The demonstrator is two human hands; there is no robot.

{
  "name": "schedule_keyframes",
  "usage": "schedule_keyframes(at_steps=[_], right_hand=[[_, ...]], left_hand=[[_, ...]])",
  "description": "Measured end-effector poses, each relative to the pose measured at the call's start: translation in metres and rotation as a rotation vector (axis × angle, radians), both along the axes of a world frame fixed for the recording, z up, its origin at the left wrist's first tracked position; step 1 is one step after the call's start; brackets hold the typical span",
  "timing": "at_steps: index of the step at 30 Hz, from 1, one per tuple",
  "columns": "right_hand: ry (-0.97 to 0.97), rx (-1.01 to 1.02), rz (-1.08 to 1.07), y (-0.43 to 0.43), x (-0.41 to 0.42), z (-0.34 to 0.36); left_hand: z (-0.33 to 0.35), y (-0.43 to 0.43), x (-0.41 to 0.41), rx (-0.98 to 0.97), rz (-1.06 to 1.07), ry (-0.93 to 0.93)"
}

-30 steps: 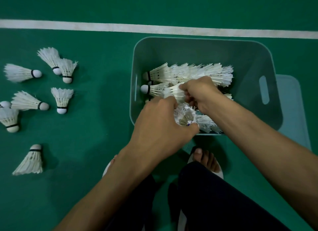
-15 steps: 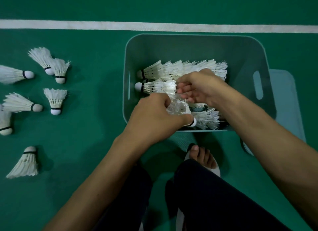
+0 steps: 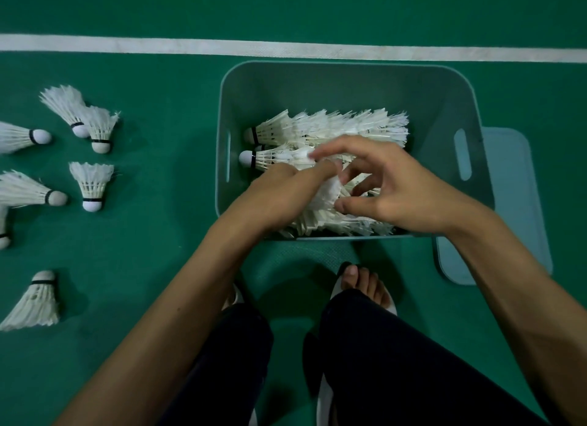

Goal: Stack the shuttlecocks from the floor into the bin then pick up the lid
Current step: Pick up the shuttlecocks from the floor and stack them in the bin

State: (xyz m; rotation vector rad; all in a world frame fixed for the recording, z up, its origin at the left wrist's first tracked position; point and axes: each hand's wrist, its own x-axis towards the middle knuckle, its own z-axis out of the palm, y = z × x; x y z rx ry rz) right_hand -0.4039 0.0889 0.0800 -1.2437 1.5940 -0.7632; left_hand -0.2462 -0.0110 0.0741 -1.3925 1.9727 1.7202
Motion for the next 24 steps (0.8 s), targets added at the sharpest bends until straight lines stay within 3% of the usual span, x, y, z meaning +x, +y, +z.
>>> schedule_keyframes(at_steps=[5,9,12,18,24], right_hand=[[0.178,0.062,-0.131,-0.004,-0.004,-0.004],[0.12,0.243,-0.52,0.002,-0.021,-0.014],[0.158,0.263,-0.74,0.003,-0.025,-0.018],[0.22,0.267,-0.719,-0.019,-0.014,-0.024],[-0.09,0.435,-0.73,-0.051,0.005,-0.037]], left_hand=[[0.003,0.002,-0.002,0.058,-0.155,-0.005],[0.002,-0.003,0.003,0.036,-0.151,-0.038],[-0.005,-0.007,0.008,-0.01,-0.136,-0.101],[-0.001,-0.006,0.011,-0.033,-0.191,-0.133],[-0.001,-0.008,0.01,-0.011,-0.185,-0.122]])
